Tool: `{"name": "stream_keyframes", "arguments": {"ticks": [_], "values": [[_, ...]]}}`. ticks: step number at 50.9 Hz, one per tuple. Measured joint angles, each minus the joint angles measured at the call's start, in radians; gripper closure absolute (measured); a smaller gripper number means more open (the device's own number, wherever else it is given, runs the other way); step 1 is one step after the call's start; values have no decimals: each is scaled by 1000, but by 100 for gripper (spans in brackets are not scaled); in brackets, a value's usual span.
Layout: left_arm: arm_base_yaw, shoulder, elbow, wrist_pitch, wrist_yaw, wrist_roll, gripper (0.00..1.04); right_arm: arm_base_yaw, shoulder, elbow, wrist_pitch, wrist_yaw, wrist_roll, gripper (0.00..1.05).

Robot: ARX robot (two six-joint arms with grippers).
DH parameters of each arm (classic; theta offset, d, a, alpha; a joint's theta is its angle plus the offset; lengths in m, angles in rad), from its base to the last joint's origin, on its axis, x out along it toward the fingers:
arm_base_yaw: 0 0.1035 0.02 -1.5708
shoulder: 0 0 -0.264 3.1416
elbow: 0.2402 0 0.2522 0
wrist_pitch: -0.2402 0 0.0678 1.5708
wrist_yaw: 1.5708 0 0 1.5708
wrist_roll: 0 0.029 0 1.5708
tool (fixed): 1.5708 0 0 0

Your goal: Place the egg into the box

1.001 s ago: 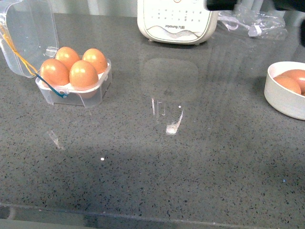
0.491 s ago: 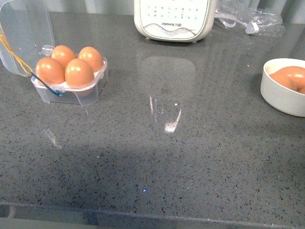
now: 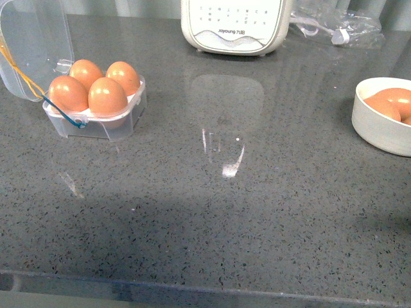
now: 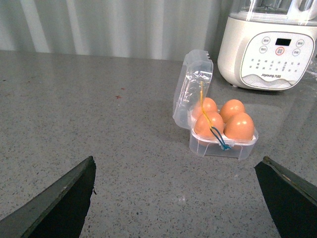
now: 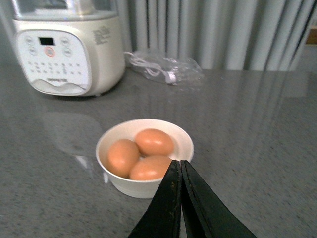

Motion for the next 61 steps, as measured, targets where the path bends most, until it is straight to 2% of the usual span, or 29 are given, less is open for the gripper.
{"name": "stream_keyframes", "arguments": {"ticks": [5,38,61], "values": [[0,0,0,0,0,0,7,-30,-74,-28,-69,-2,1,102],[0,0,0,0,0,0,7,-30,-474,-35,-432,-6,0,102],[0,0,0,0,0,0,7,-30,-628,-35,-583,-6,0,102]]}}
